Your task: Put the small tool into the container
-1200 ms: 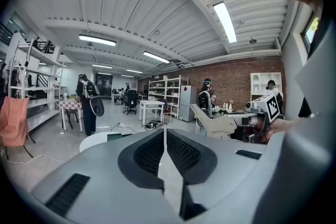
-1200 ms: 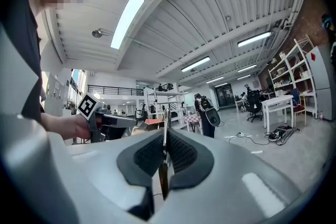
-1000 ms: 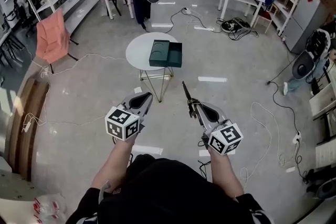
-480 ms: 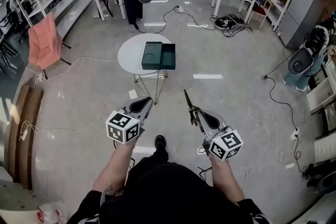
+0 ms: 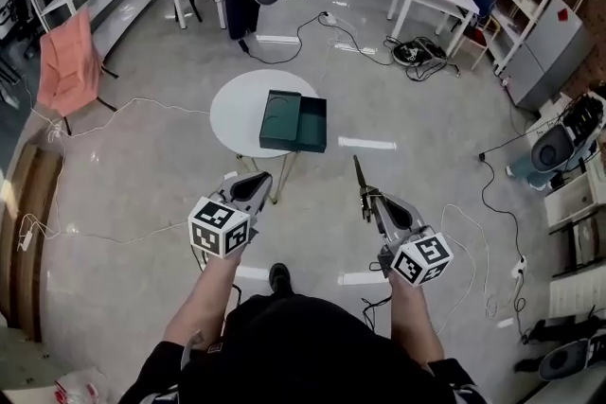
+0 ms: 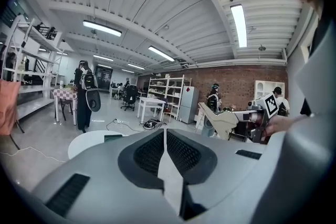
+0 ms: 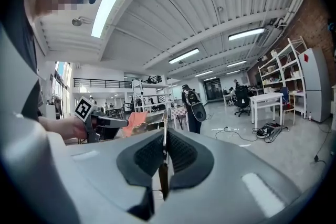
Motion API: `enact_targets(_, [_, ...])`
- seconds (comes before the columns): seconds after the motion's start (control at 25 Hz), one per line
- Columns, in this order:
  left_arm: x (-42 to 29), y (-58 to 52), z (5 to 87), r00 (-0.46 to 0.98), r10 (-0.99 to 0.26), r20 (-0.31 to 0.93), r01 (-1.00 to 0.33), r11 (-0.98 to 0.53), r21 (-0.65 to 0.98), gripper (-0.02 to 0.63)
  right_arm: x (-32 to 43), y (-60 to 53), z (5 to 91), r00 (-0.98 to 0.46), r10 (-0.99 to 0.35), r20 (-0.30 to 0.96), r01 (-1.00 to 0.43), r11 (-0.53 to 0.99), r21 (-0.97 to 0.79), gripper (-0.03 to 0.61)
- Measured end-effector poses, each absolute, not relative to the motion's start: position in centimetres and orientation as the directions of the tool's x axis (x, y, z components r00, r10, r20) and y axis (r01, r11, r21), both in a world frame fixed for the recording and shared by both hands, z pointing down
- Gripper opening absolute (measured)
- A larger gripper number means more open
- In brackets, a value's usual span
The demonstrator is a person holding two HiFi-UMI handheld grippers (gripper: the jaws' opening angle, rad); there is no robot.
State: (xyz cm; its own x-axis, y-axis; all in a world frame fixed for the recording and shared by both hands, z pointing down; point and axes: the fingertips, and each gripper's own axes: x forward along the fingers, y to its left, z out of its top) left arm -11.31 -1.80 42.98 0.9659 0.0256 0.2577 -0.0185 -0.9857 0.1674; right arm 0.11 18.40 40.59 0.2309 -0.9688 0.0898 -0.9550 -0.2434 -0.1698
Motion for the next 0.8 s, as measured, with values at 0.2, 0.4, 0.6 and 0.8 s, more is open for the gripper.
enact_targets(0.2, [-9.0,-7.0,42.4,0.976,0.022,0.219,-0.021,-0.982,0.19,0.023,2.3,11.6,39.1,0.183,-0.978,0.097,-0.969,-0.196,-0.153,0.011])
enact_targets(0.4, [-8.2,-10.7,42.7,0.977,-0.006,0.212,-0.052,-0.976,0.213,0.023,3.1,6.7,38.1,0.13,-0.987,0.092,-0.979,-0.143,-0.143,0.011])
enact_targets(0.6, [-7.4,-12.9,43.0,0.975,-0.007,0.223,-0.059,-0.972,0.227,0.023,3.6,3.7,38.4,0.099,-0.99,0.1,-0.978,-0.115,-0.172,0.011])
enact_targets(0.8, [-6.1,-14.6,44.0,0.972,-0.009,0.236,-0.063,-0.973,0.221,0.023,4.9,1.9,40.2,0.09,-0.99,0.105,-0.972,-0.111,-0.207,0.011])
